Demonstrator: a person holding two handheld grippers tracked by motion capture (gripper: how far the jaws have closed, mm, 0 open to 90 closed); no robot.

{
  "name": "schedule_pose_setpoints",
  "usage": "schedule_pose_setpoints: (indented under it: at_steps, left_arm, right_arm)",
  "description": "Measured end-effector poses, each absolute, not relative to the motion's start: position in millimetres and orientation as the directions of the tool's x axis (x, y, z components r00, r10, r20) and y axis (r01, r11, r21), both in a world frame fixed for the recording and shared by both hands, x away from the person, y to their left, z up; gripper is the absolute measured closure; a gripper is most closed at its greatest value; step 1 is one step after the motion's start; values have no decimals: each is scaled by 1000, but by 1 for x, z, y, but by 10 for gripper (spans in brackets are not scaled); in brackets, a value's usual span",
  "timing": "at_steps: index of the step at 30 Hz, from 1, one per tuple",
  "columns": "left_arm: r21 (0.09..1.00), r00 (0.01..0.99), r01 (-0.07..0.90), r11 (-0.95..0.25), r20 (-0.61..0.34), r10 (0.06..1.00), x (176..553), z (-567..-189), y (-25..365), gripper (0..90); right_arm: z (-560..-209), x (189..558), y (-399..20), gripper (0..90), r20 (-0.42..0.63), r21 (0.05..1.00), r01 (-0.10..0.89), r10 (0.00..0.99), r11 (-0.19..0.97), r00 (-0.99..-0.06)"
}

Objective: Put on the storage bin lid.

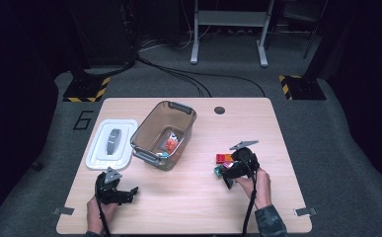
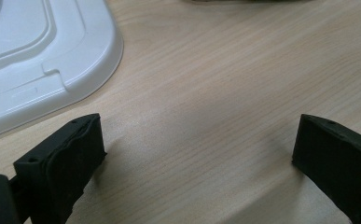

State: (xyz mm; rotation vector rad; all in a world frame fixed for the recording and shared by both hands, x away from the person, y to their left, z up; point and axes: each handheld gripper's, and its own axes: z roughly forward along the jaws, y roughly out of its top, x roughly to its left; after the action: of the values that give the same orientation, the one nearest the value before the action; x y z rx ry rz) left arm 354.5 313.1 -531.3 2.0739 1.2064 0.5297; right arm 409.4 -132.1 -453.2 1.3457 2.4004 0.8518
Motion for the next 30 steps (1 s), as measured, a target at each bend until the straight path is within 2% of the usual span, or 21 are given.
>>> schedule_pose_setpoints:
  at_steps: [15,21,25,26,30]
  left_arm:
    - [723,485,602,-338,5,874,354,-532,313,18]
    - [721,491,600,-347,10,871,354,-531,313,22]
    - [721,491,600,-347,10,871,354,-531,313,23]
    - [721,491,600,-346,9,871,354,-531,313,23]
    - [725,495,594,-348,11,869,354,-531,313,28]
  right_arm:
    - [-493,388,-141,175,75,551,741,862,384,-502]
    - [-498,382,-140,418,70,567,732,863,378,-500]
    - [-500,379,-138,630,57,587,714,861,381,-506]
    - [-499,378,-138,661,43,590,708,861,388,-507]
    - [-497,376,-139,670,46,592,713,868,375,-495]
